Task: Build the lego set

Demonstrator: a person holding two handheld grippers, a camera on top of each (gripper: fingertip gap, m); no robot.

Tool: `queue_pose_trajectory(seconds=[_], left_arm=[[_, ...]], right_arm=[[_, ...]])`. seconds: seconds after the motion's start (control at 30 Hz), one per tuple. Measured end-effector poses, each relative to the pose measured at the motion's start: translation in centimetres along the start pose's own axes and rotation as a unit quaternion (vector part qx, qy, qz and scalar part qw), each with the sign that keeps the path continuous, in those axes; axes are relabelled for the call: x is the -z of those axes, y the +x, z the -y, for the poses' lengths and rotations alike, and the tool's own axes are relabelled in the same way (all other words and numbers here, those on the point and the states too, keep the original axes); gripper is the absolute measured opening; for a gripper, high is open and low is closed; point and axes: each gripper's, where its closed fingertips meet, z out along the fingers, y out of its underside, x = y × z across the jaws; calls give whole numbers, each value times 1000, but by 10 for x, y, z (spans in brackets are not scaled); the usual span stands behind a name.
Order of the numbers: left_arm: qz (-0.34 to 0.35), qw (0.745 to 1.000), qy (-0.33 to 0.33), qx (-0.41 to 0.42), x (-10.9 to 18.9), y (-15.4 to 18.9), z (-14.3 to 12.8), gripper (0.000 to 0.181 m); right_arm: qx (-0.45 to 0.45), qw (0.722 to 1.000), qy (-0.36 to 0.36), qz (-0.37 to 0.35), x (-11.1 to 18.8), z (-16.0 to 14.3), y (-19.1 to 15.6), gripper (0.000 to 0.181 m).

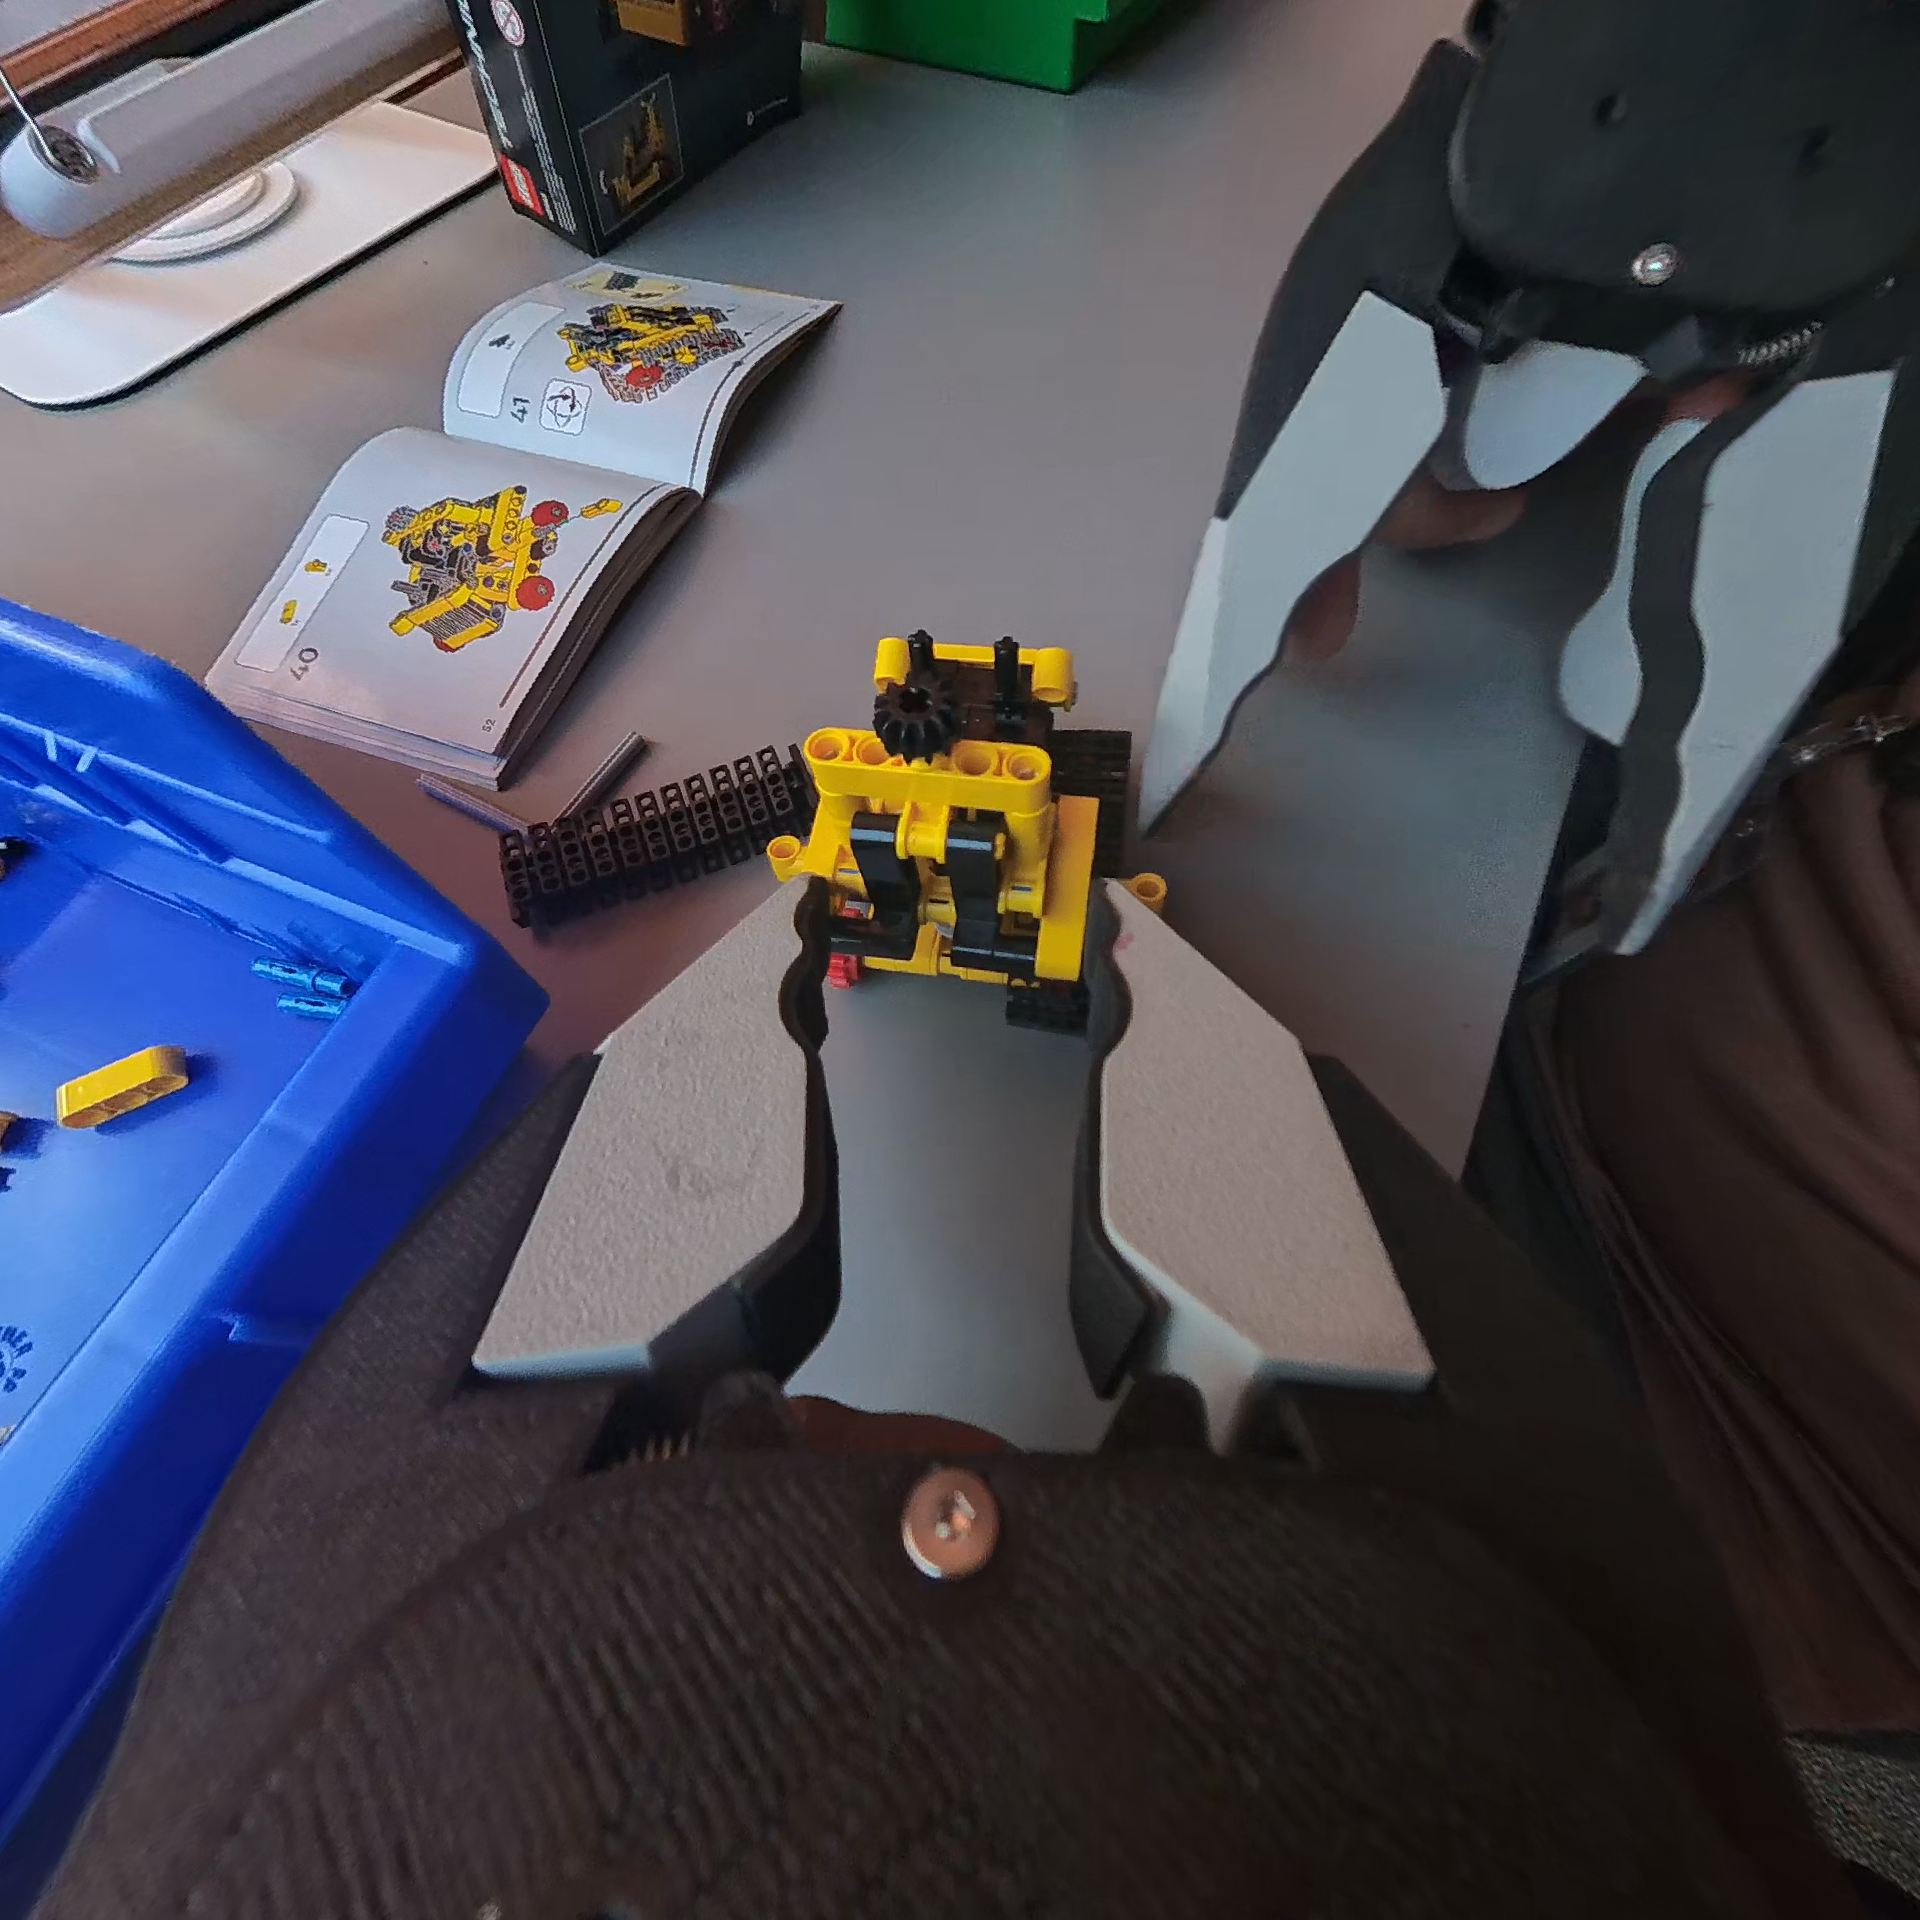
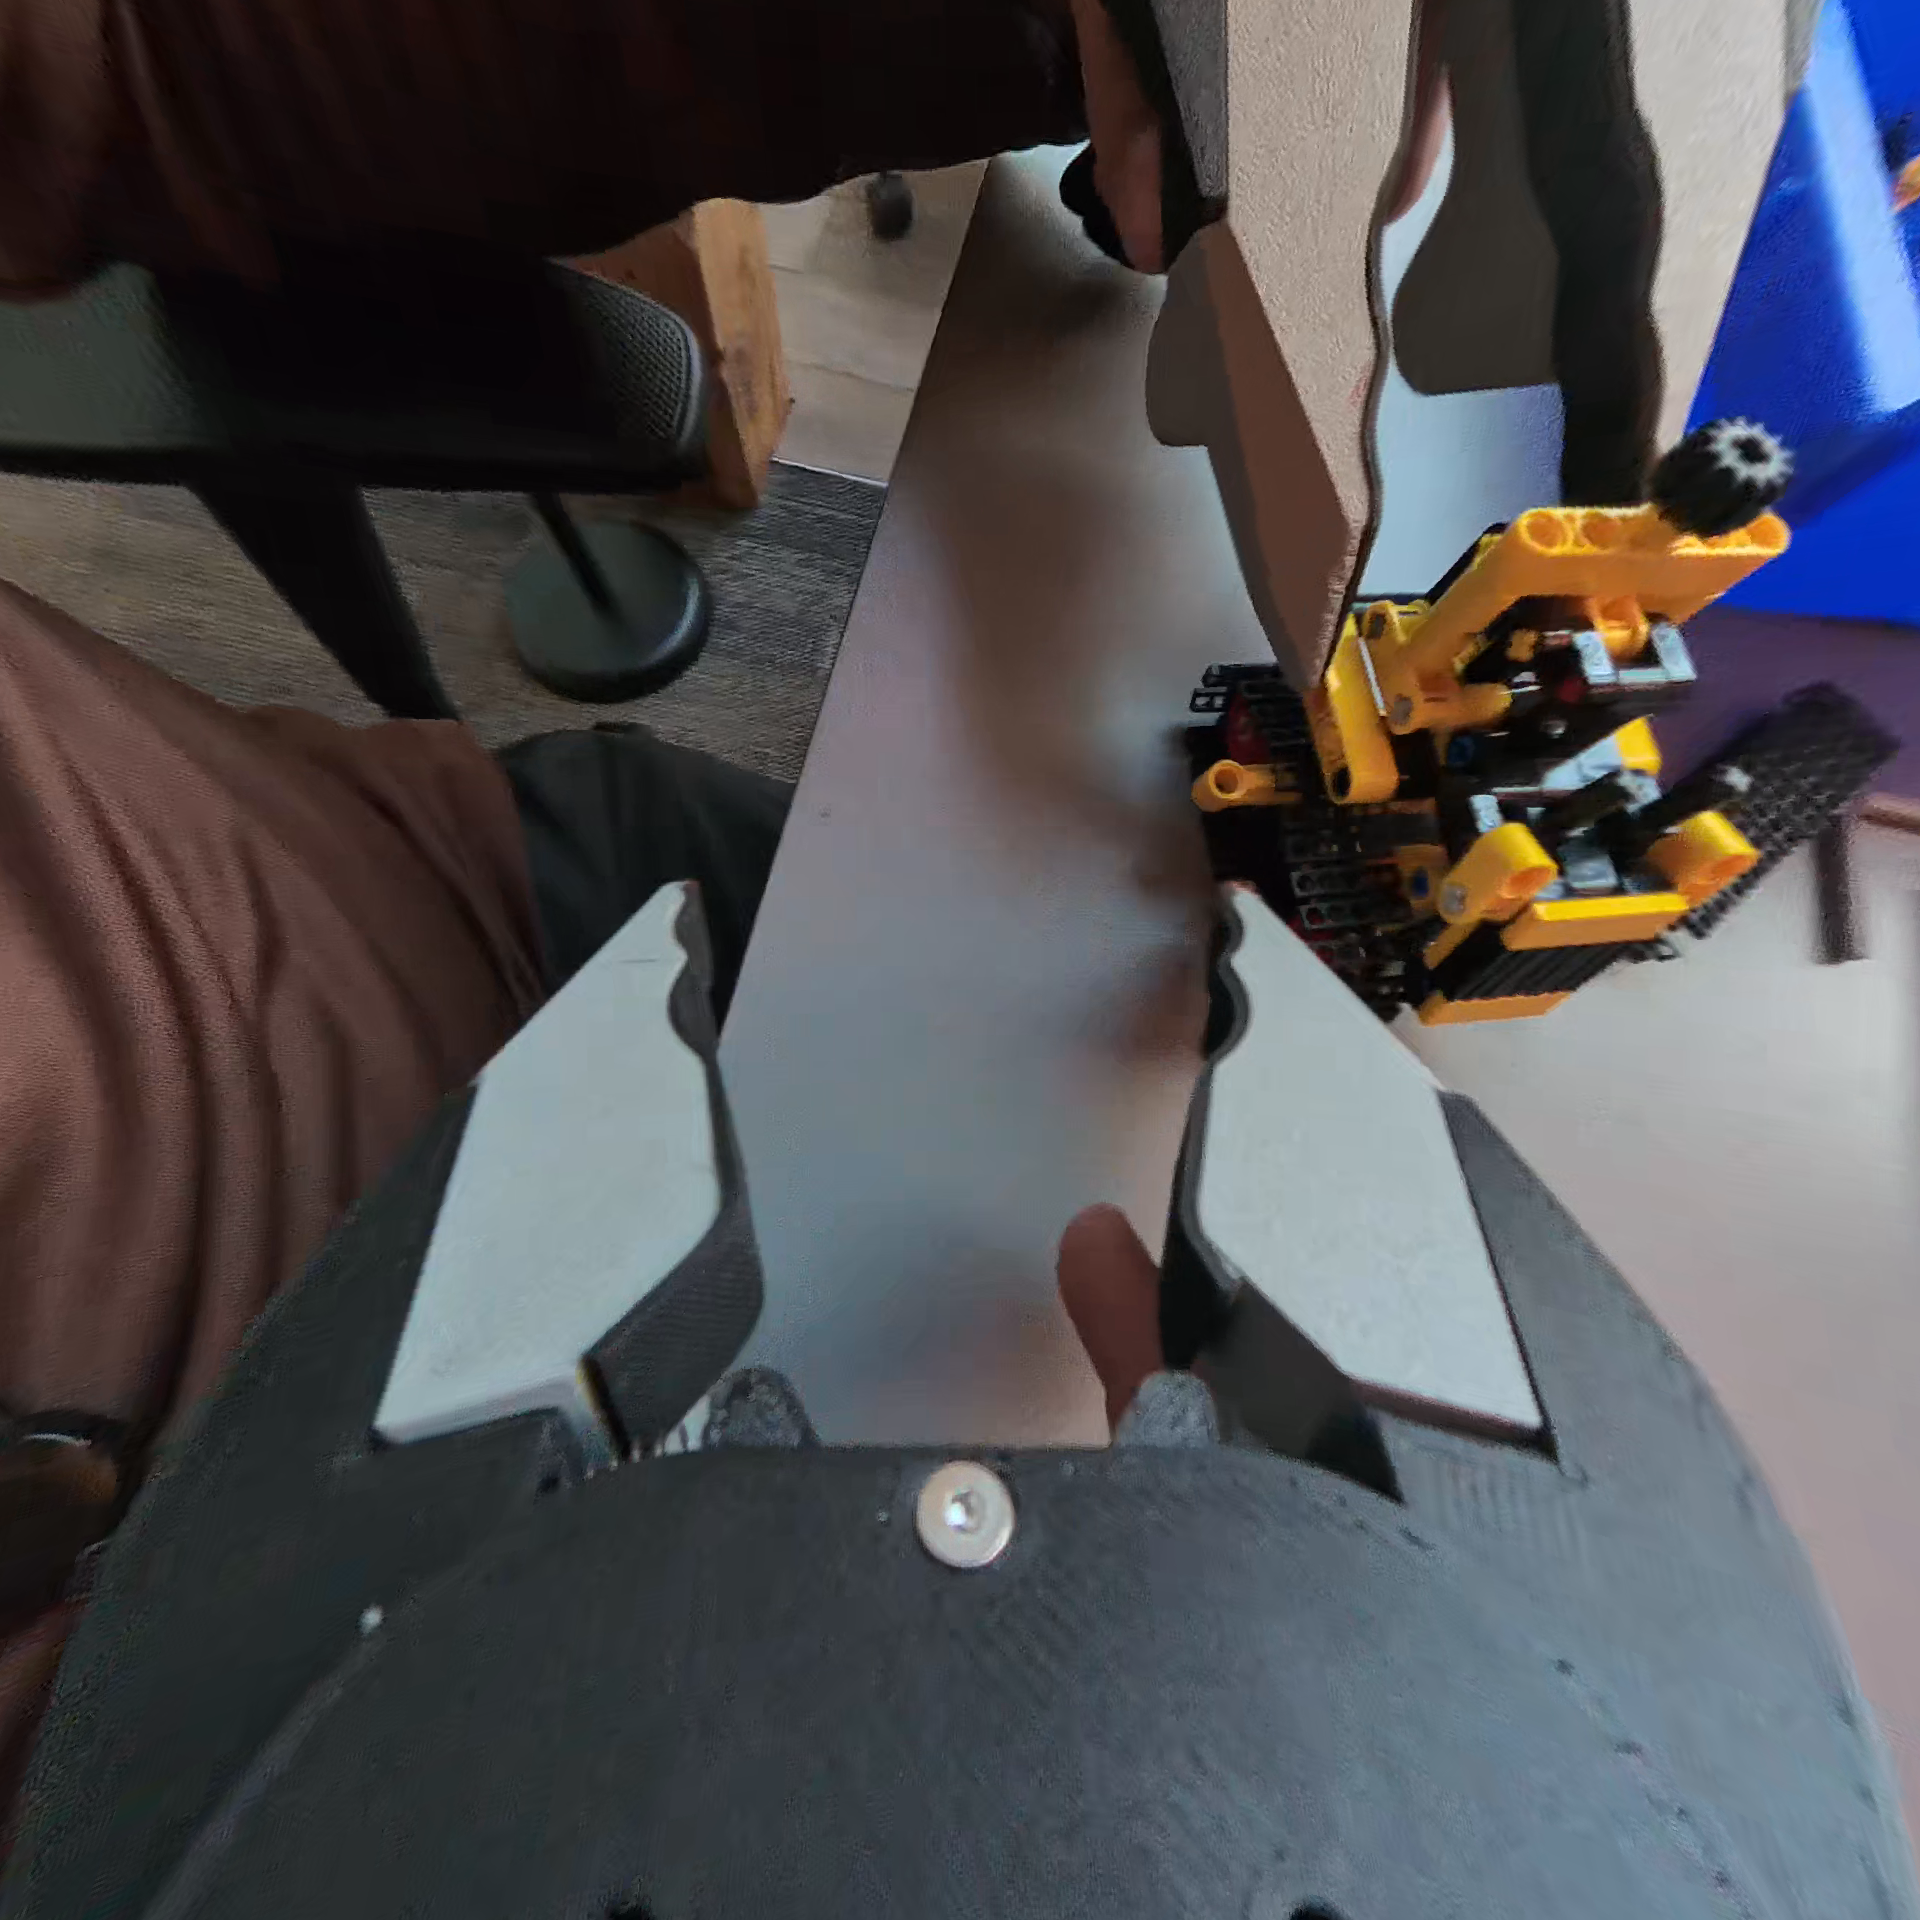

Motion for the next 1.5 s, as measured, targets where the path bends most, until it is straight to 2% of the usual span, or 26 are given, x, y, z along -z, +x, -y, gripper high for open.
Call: queue_pose_trajectory(seconds=[0.03,0.47,0.7,1.03,1.5], left_arm=[[1,1000,0,0,0,0,0,47],[-4,1000,2,2,0,0,0,47],[-8,1000,-5,-4,1,0,0,47],[-15,999,-41,-25,5,-1,-4,47],[-15,999,-41,-18,13,-2,-8,47]], right_arm=[[-7,1000,-3,9,0,1,0,104],[36,996,-82,-21,-15,-15,-5,123],[61,992,-108,-27,-15,-20,-9,125],[62,993,-99,-29,-17,-20,-10,127],[63,994,-82,-30,-19,-19,-12,130]])
